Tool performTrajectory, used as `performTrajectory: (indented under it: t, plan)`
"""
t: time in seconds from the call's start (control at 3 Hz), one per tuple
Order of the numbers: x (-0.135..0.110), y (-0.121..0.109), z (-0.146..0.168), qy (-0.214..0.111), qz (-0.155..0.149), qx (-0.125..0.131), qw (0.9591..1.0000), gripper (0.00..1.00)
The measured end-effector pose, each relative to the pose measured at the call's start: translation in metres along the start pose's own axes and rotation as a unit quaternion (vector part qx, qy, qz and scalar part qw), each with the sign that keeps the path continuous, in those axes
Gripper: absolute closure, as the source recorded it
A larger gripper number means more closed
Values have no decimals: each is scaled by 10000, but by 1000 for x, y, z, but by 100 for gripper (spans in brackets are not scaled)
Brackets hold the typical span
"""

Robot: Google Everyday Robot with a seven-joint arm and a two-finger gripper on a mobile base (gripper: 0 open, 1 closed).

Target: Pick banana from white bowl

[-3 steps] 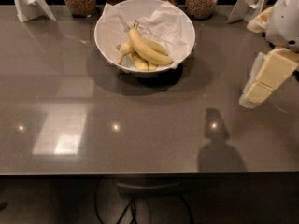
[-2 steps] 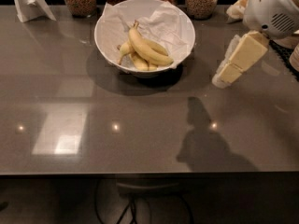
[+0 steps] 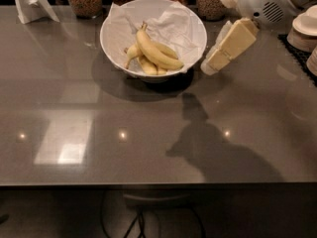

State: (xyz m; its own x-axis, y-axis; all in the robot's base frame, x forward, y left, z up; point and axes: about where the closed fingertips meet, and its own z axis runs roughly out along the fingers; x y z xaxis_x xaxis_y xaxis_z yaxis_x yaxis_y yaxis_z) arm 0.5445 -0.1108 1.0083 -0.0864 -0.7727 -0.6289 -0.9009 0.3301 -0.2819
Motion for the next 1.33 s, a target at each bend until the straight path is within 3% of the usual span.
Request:
performTrajectory:
  t: [0.33,1.0,1.33]
  plan:
    - [-5,-2,11,-225,-67,100,9997,0]
    - [-39,-16,60,-1116,58,341,9931,0]
    - [-52,-23,86,-1251,19,363,9915,18]
